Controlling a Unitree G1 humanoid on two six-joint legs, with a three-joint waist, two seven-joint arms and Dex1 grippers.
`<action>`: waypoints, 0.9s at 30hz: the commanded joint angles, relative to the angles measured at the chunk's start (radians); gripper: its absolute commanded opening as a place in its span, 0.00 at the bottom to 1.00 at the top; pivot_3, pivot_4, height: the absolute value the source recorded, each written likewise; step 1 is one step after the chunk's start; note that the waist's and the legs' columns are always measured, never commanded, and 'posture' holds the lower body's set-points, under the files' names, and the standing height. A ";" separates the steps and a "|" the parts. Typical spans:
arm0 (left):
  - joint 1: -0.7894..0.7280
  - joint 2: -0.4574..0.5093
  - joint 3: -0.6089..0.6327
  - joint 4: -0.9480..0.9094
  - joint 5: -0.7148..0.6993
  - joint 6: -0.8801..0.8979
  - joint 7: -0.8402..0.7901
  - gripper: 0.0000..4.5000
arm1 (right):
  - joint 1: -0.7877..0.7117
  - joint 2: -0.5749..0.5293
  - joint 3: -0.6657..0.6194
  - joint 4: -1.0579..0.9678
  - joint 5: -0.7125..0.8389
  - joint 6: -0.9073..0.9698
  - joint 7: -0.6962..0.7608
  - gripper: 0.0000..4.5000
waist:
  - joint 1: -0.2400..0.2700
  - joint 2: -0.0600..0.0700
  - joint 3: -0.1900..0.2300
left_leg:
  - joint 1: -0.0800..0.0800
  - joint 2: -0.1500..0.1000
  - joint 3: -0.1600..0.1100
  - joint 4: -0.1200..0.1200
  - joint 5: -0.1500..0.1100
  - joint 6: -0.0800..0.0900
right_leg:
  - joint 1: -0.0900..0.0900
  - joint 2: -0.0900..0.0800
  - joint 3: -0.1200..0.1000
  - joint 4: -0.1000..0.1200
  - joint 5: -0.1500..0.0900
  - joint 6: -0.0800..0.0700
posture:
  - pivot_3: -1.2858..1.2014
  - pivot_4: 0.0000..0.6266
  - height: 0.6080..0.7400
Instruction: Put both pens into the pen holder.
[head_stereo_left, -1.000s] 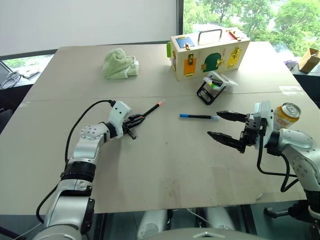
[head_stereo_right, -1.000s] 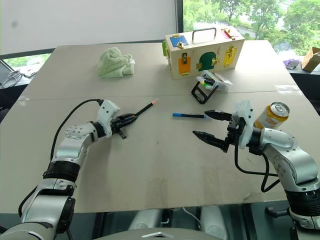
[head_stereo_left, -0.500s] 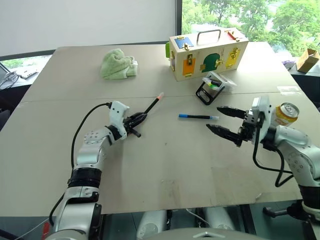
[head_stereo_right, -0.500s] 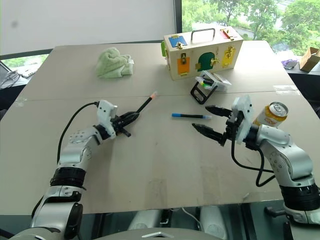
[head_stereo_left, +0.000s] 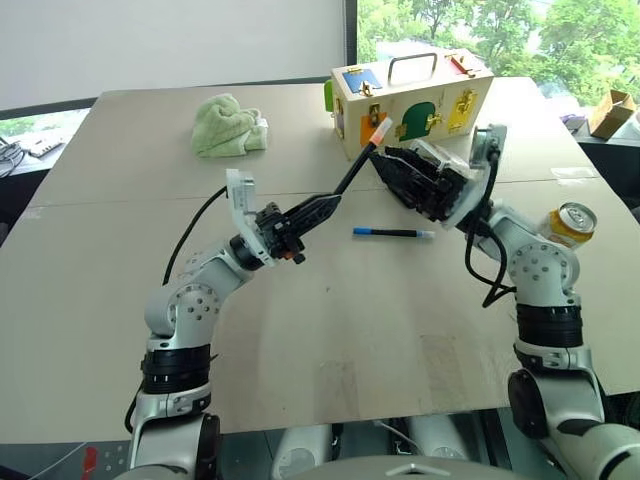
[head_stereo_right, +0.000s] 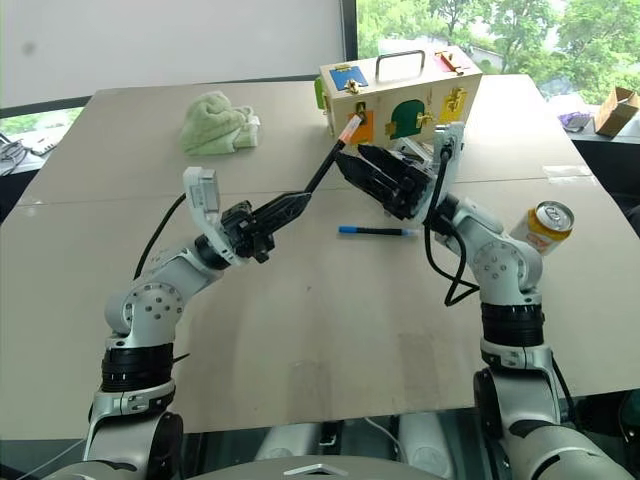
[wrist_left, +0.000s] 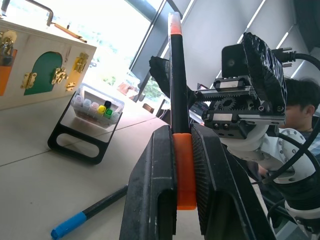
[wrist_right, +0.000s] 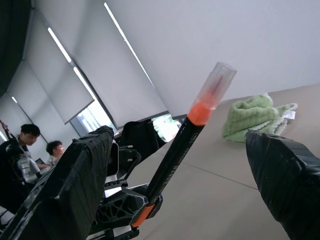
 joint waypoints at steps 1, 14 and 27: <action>-0.006 0.006 -0.007 -0.029 -0.019 -0.002 -0.021 0.01 | -0.041 0.023 0.030 0.002 0.002 0.000 0.038 1.00 | -0.002 0.000 0.000 | 0.000 0.000 0.000 0.000 0.000 0.000 | 0.000 0.000 0.000 0.000 0.000 0.000 | 0.52 0.24 1.00; 0.024 0.010 -0.030 0.002 0.042 -0.071 -0.057 0.00 | -0.074 0.053 0.027 0.037 -0.037 -0.044 0.066 0.03 | -0.004 0.000 0.000 | 0.000 0.000 0.000 0.000 0.000 0.000 | -0.001 0.000 0.001 0.000 0.000 0.000 | 0.52 0.24 1.00; -0.031 0.229 -0.074 -0.047 0.290 -0.120 -0.015 0.99 | -0.238 -0.154 0.178 0.162 -0.527 -0.502 0.169 0.03 | -0.007 0.001 0.001 | 0.000 0.000 0.002 -0.001 0.000 0.000 | -0.004 0.001 0.003 0.001 0.000 0.000 | 0.52 0.24 1.00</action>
